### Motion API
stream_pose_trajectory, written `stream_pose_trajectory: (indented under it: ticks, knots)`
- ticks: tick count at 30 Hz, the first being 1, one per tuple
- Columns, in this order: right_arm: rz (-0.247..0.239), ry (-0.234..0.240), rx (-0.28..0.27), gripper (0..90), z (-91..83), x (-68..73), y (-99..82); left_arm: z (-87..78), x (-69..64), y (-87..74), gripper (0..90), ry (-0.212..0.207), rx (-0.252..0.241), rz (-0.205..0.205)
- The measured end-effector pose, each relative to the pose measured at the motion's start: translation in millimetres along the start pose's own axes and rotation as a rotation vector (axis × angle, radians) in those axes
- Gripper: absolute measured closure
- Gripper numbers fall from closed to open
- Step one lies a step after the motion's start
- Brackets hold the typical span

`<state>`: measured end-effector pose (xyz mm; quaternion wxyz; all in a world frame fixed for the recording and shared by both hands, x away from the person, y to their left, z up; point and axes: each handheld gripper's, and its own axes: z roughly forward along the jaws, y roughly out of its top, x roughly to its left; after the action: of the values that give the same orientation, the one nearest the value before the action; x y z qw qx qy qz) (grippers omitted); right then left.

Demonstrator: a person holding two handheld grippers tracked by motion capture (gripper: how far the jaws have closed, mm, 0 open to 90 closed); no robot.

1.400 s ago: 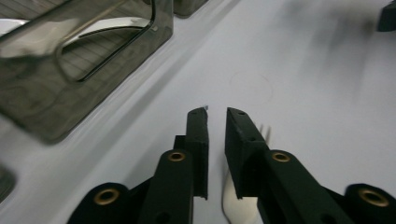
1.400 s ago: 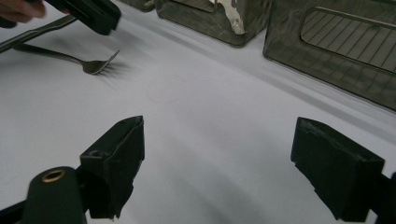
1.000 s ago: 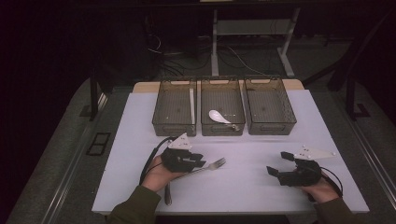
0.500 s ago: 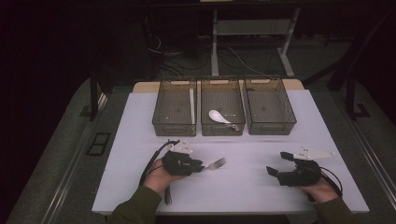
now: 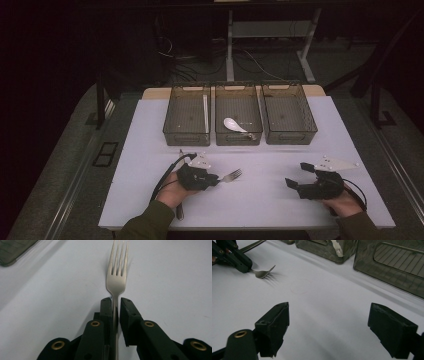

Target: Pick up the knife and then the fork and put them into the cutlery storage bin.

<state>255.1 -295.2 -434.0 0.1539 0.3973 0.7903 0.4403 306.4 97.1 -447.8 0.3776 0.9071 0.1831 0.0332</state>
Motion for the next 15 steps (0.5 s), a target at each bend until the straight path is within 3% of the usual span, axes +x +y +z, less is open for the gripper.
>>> stream_pose_trajectory:
  ticks: [7, 15]
  knots:
    - [-0.001, 0.000, 0.001, 17.3, 0.1, 0.0, 0.0, 0.2, -3.2, 1.0, 83.6, 0.018, 0.012, 0.043]
    - [-0.003, -0.001, -0.001, 17.3, -0.2, -0.1, 0.2, -0.1, -6.2, 5.3, 84.5, 0.042, 0.022, 0.046]
